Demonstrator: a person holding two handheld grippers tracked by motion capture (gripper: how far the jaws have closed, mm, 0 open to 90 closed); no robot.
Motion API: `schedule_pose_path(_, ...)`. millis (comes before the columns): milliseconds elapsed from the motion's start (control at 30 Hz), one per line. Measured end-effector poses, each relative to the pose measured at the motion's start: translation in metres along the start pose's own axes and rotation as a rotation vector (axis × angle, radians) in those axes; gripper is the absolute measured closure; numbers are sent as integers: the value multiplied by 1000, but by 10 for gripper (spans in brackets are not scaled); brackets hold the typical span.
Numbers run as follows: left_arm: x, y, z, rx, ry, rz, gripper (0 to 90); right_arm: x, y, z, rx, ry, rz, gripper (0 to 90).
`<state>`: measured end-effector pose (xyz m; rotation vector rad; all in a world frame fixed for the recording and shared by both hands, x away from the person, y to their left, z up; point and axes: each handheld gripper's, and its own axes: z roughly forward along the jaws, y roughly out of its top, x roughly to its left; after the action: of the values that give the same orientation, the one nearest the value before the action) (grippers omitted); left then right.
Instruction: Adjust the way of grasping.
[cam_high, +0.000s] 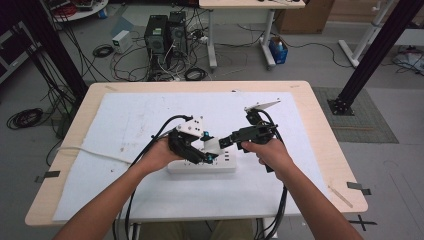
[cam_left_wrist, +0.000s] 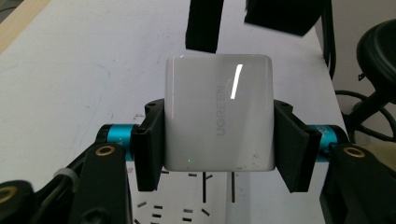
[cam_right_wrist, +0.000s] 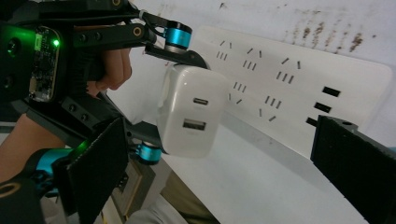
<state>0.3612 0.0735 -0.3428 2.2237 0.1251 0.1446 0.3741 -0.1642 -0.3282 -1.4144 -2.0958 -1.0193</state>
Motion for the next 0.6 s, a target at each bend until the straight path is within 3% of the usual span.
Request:
schedule_pose_path(233,-2,4,5,10,10,26,426,1,6,9,18,10,14,63)
schedule_pose_path(333,-3,5,7,7,11,30,426,1,6,9,16,35,16,160)
schedule_pose_path(533,-3,7,8,-8,18,28,426,-1,6,10,23,39,20,206)
schedule_pose_path(600,-3,7,8,-10,21,30,426,-2,6,10,8,55,15,306)
